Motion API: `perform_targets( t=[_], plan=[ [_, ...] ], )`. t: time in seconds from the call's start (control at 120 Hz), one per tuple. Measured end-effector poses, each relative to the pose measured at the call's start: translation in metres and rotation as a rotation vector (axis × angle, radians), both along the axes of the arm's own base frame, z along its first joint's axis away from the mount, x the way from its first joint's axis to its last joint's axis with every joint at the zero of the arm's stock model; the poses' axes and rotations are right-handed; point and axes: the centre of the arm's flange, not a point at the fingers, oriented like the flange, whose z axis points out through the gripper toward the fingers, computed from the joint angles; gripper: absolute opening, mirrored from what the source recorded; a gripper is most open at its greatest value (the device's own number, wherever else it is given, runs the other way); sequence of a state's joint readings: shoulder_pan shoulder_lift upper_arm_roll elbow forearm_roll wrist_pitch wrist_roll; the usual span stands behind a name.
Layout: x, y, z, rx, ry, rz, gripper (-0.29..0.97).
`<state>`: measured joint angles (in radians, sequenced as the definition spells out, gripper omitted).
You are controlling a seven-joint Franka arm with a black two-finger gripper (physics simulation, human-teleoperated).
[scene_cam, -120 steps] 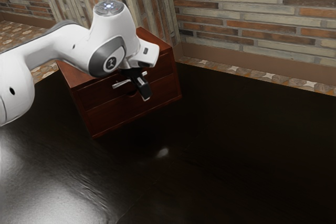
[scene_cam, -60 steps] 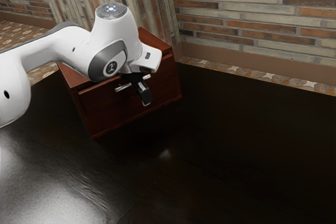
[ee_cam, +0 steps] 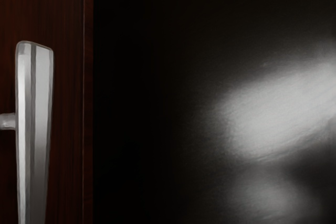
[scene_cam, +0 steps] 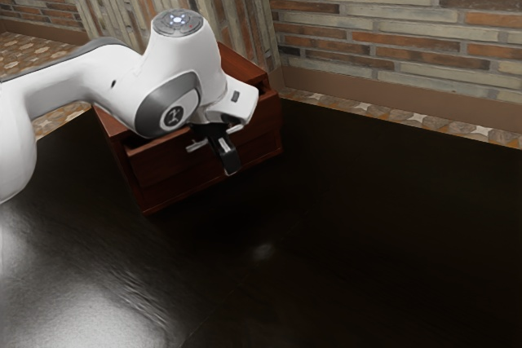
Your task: Pull the drawer handle with one arm to open the drawer
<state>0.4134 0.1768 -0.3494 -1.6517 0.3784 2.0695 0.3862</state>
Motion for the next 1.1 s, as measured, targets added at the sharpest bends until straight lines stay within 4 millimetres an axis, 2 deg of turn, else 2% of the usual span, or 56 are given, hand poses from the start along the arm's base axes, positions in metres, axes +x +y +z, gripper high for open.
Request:
perform_targets(
  t=[0.142, 0.275, 0.817, 1.1],
  plan=[
    [-0.006, -0.006, -0.009, 0.002, 0.016, -0.002, 0.68],
    [-0.013, -0.01, -0.003, 0.008, 0.006, 0.0, 0.64],
    [-0.04, -0.057, 0.002, 0.001, -0.019, -0.039, 0.67],
    [-0.047, -0.064, 0.005, -0.01, -0.03, -0.031, 0.67]
  ],
)
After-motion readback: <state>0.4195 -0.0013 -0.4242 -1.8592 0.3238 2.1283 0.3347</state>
